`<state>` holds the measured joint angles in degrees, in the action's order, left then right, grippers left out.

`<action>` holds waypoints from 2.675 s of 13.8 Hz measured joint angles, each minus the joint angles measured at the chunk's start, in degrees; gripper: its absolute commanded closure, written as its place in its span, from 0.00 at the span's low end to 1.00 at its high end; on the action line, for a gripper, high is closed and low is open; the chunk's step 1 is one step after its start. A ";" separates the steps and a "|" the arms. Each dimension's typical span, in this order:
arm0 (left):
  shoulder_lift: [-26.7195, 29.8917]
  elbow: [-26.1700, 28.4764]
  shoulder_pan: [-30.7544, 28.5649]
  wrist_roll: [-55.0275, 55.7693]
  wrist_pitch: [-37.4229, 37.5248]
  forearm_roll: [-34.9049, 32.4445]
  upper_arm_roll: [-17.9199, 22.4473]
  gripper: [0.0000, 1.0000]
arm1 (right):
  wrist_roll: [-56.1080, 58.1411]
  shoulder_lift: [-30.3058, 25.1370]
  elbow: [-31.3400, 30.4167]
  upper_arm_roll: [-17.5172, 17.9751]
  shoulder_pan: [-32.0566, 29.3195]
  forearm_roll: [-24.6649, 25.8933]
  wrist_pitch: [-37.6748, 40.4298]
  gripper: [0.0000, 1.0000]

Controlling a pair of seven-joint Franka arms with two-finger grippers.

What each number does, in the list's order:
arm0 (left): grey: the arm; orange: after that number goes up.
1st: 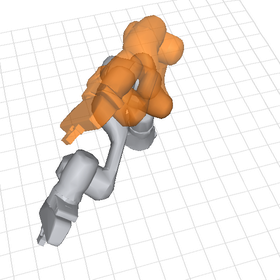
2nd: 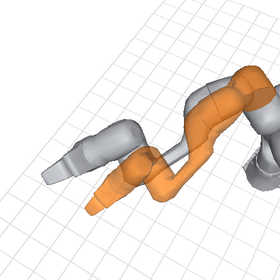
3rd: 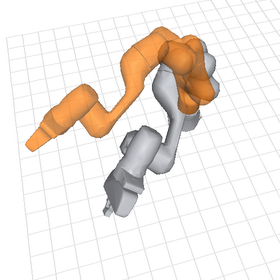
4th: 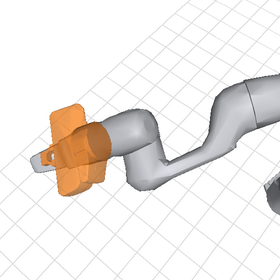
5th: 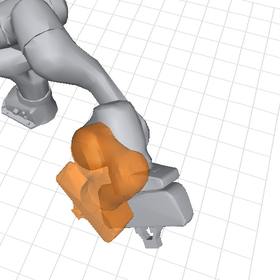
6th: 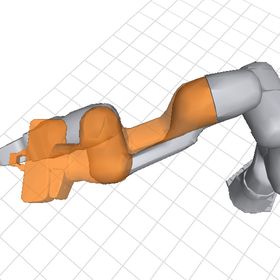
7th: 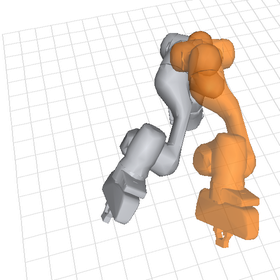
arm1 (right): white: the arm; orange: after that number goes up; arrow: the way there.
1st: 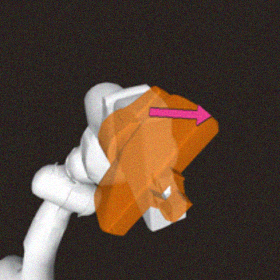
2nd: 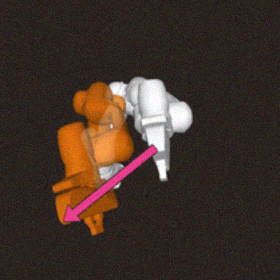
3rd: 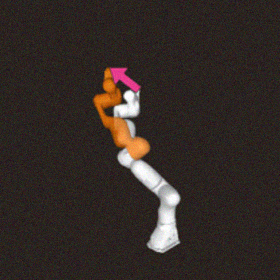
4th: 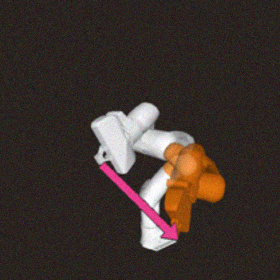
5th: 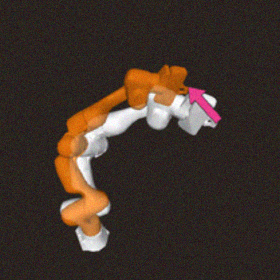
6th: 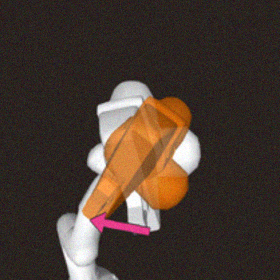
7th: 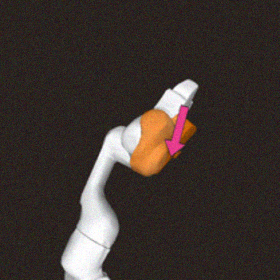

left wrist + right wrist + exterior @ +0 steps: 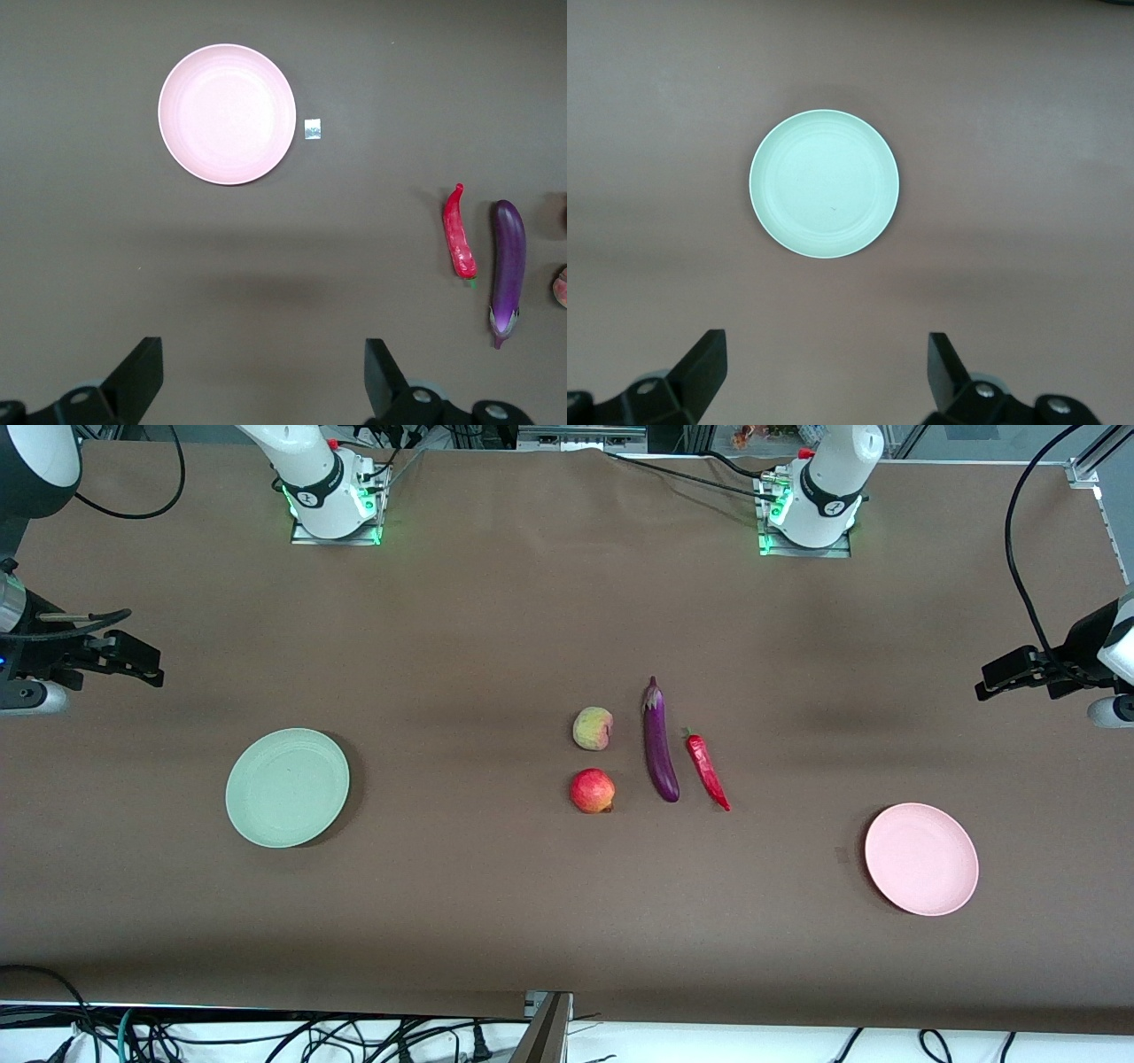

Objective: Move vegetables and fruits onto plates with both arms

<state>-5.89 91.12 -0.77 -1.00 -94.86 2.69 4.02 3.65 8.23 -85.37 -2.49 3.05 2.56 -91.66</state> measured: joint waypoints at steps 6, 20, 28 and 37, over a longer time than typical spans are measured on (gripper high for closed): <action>0.00 0.00 0.00 0.00 0.00 0.00 0.00 0.00 | 0.00 0.00 0.00 0.00 0.00 0.00 0.00 0.00; -3.20 0.34 0.69 4.41 11.47 6.61 -2.16 0.00 | 0.00 0.00 0.01 -0.51 -0.82 -0.01 -0.08 0.00; -18.12 0.57 4.81 25.33 -7.44 6.95 -15.60 0.00 | -0.02 1.80 -0.04 0.01 0.00 -0.05 -0.55 0.00; -29.20 7.10 7.62 29.06 -28.70 6.93 -15.61 0.00 | -0.02 6.00 -0.14 0.20 0.87 -0.09 -1.04 0.00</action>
<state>-35.09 98.22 6.85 28.06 -123.56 9.63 -11.59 3.63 14.23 -85.51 -2.29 3.92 2.47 -92.70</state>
